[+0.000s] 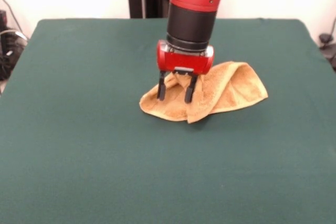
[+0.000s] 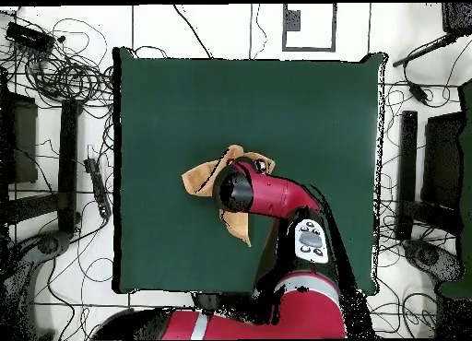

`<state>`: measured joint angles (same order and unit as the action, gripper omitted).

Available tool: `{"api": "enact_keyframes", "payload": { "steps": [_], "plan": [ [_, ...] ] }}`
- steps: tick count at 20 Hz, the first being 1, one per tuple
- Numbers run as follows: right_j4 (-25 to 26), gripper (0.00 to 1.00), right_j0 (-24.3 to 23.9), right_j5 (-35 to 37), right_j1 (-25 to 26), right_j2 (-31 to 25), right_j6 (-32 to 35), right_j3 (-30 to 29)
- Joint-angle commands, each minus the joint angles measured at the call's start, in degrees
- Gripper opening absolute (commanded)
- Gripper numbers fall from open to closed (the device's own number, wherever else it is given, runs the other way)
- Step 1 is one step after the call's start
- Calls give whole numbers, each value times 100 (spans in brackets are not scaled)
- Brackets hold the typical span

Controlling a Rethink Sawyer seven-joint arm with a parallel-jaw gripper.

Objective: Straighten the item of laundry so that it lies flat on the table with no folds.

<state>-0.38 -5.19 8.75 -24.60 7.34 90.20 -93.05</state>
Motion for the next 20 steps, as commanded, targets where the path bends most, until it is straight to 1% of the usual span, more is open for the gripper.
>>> {"api": "enact_keyframes", "payload": {
  "steps": [1,3,4,8,15,20],
  "plan": [
    [-397,100,486,74,-59,-279,1836,-1383],
    [-422,100,534,32,-148,-298,1827,-1579],
    [-452,100,526,30,-97,-296,1785,-1550],
    [-526,100,606,-199,-133,-330,1833,-1799],
    [-708,100,777,-277,-108,-220,1796,-1846],
    [-764,100,750,-337,-144,-254,1718,-1936]
  ]
}}
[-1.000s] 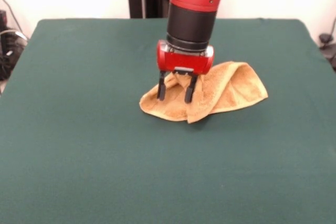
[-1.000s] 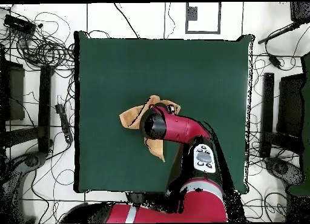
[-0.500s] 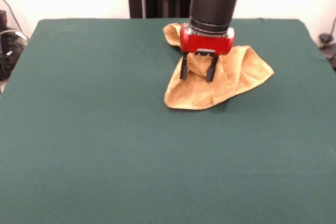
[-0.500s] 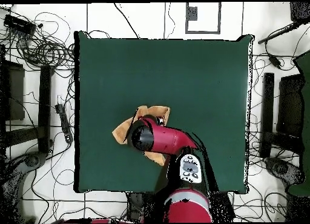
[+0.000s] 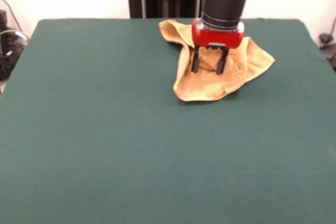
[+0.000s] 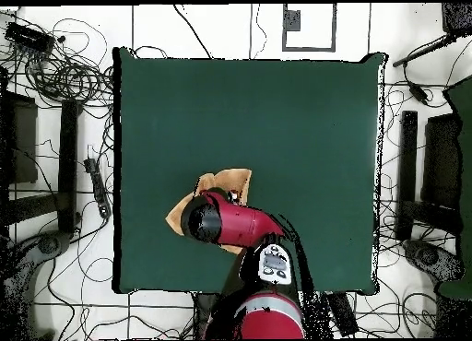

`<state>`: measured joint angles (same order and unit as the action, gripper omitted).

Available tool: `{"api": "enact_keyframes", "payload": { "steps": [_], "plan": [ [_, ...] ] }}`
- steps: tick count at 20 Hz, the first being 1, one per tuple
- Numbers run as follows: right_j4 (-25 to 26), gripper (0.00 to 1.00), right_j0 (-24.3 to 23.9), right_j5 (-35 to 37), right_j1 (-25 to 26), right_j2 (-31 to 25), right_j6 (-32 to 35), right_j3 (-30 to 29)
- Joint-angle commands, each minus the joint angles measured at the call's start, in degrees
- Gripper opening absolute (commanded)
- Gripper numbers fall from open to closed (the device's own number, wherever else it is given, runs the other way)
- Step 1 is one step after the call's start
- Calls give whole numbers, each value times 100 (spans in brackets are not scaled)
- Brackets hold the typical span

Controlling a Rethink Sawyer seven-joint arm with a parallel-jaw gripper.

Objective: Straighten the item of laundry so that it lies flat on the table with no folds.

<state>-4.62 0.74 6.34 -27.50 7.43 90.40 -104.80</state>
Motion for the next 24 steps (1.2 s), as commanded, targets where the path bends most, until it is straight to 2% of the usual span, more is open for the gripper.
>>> {"api": "enact_keyframes", "payload": {
  "steps": [1,24],
  "plan": [
    [-353,100,147,-104,145,-267,1685,-773],
    [-250,100,-65,-236,307,-359,1349,-527]
  ]
}}
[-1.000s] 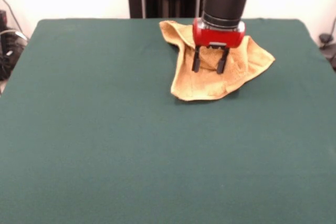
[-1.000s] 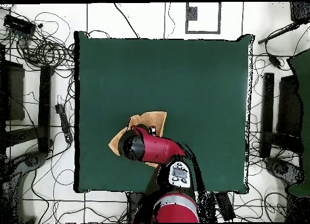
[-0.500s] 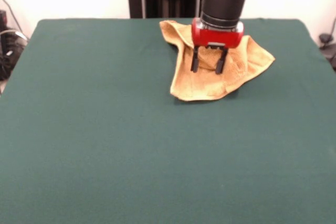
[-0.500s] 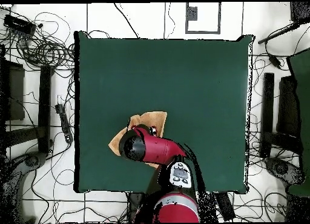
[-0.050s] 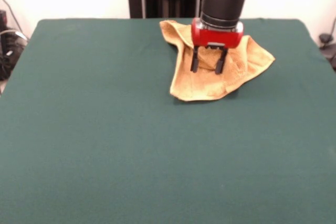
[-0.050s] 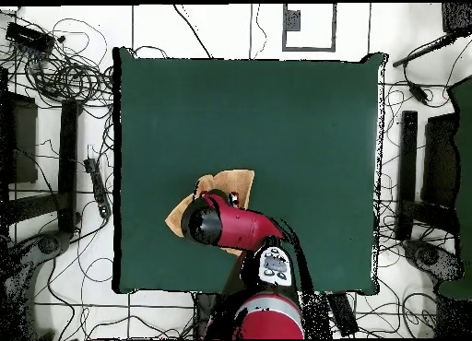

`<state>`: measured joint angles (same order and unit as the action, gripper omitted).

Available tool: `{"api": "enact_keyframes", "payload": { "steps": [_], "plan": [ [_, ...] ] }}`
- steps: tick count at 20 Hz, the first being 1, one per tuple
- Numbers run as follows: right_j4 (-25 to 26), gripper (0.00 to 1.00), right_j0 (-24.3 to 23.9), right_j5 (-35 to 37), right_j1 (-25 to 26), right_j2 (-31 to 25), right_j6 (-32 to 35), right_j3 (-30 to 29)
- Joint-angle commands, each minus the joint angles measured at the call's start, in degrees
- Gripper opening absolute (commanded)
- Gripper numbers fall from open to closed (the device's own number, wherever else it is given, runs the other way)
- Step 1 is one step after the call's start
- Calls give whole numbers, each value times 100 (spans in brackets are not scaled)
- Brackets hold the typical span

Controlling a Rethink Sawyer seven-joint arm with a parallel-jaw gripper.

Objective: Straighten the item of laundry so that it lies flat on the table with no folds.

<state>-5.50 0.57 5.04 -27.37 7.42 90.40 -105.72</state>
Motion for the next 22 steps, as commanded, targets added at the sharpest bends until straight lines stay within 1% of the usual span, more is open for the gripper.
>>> {"api": "enact_keyframes", "payload": {
  "steps": [1,16,22],
  "plan": [
    [-157,100,-46,-107,296,-357,1343,-429],
    [-17,100,-284,-49,480,-473,1058,-139],
    [114,100,-613,-476,1061,-705,943,190]
  ]
}}
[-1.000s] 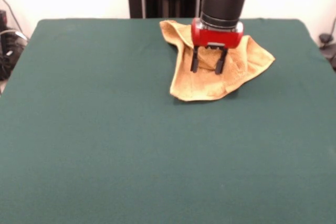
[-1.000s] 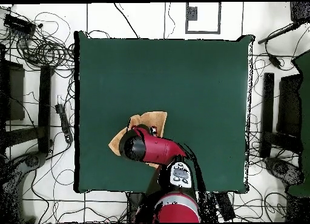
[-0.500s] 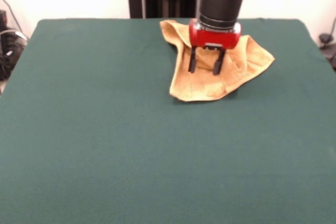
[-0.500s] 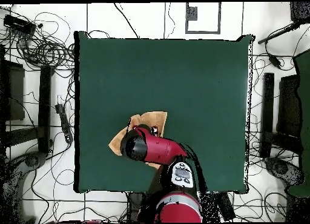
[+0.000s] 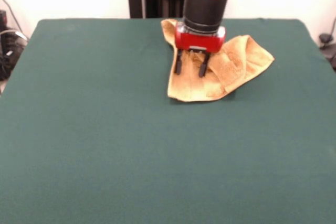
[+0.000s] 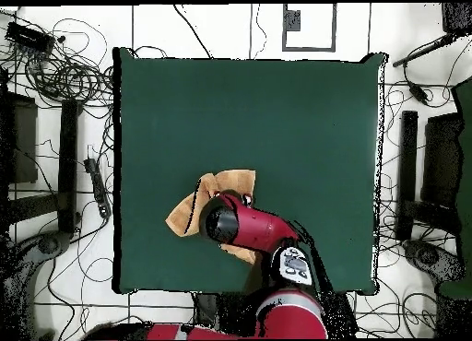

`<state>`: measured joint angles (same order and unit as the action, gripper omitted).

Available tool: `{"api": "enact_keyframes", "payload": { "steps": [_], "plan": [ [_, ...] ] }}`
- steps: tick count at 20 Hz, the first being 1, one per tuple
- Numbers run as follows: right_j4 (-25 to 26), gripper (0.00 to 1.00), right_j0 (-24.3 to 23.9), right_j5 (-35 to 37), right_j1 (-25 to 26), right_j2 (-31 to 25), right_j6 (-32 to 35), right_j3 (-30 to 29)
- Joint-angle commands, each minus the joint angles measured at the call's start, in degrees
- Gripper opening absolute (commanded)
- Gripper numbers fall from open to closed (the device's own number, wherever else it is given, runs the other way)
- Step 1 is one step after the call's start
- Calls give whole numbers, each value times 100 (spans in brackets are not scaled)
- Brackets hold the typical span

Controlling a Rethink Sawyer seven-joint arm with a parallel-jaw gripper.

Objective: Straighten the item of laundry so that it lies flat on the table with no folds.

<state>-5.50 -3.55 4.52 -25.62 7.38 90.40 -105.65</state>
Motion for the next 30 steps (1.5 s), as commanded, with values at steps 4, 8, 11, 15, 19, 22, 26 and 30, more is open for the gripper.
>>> {"api": "enact_keyframes", "payload": {
  "steps": [4,8,11,15,19,22,26,30],
  "plan": [
    [106,100,-290,-661,1140,-789,971,348],
    [121,100,-305,-869,1356,-824,1007,509],
    [149,100,-290,-947,1431,-820,1009,556],
    [133,100,-304,-1003,1644,-840,1000,687],
    [-50,100,-200,-412,2364,-715,757,1213],
    [-13,100,-203,-154,2657,-706,592,1445],
    [98,100,-258,-265,2719,-740,641,1465],
    [172,100,-285,-238,2744,-756,687,1513]
  ]
}}
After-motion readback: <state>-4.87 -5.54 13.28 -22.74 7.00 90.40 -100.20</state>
